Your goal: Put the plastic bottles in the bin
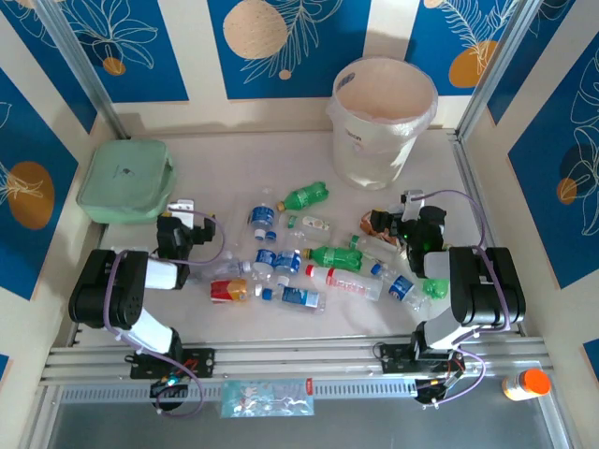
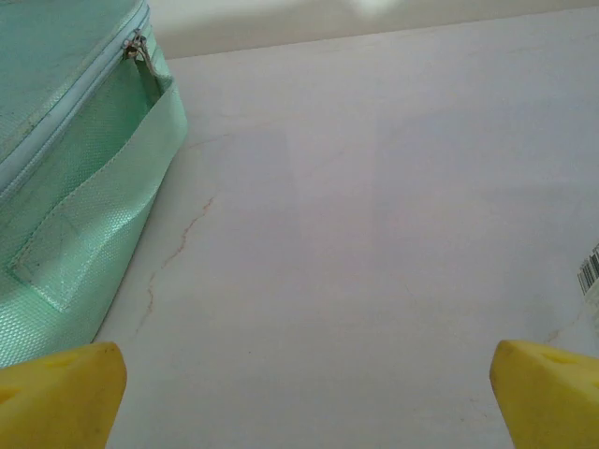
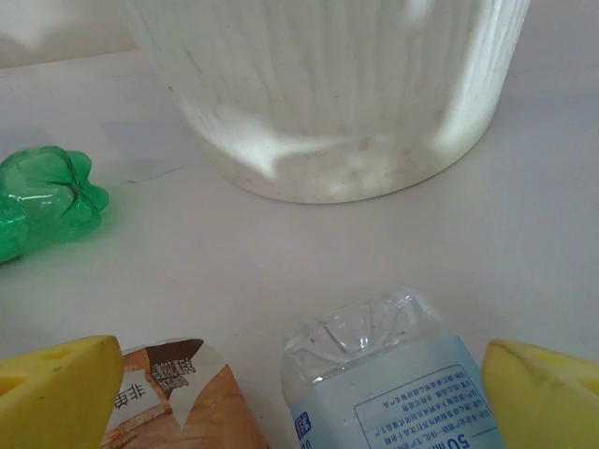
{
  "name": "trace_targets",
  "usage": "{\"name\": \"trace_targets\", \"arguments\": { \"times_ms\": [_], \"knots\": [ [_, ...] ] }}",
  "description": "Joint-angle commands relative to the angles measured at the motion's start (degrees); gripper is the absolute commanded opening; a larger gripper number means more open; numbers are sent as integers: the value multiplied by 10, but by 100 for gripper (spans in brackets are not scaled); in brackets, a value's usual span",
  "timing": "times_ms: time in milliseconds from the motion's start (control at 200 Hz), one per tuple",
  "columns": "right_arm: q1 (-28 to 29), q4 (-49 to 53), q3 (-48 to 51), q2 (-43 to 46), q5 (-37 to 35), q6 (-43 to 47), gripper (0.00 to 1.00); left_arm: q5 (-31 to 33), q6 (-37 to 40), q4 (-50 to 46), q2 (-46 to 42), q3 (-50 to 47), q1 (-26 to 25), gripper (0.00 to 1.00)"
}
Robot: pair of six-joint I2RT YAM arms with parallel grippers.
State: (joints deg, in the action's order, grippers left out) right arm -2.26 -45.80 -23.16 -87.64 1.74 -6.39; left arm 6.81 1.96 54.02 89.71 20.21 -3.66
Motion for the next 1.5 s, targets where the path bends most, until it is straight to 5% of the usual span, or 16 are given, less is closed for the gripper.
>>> {"name": "trace_targets", "arguments": {
  "times_ms": [0, 895, 1015, 1150, 1300, 1390, 1495],
  "knots": [
    [1, 2, -11, 2, 2, 7, 99, -11, 2, 6, 0, 10, -5, 99],
    [2, -4, -8, 5, -2, 7, 99, -10, 2, 4, -6, 10, -5, 99],
    [18, 92, -33, 73, -31, 15, 99, -3, 11, -117, -88, 37, -13, 99],
    [73, 138, -25, 174, -73, 51, 99, 67, 47, -154, -184, 54, -80, 99],
    [141, 184, -27, 291, -74, 38, 99, 48, 38, -220, -304, 85, -183, 99],
    [250, 249, -51, 352, -92, 67, 99, 25, 13, -304, -388, 109, -255, 99],
    [405, 340, -93, 421, -142, 110, 99, 109, -43, -478, -471, 175, -358, 99]
  ]
}}
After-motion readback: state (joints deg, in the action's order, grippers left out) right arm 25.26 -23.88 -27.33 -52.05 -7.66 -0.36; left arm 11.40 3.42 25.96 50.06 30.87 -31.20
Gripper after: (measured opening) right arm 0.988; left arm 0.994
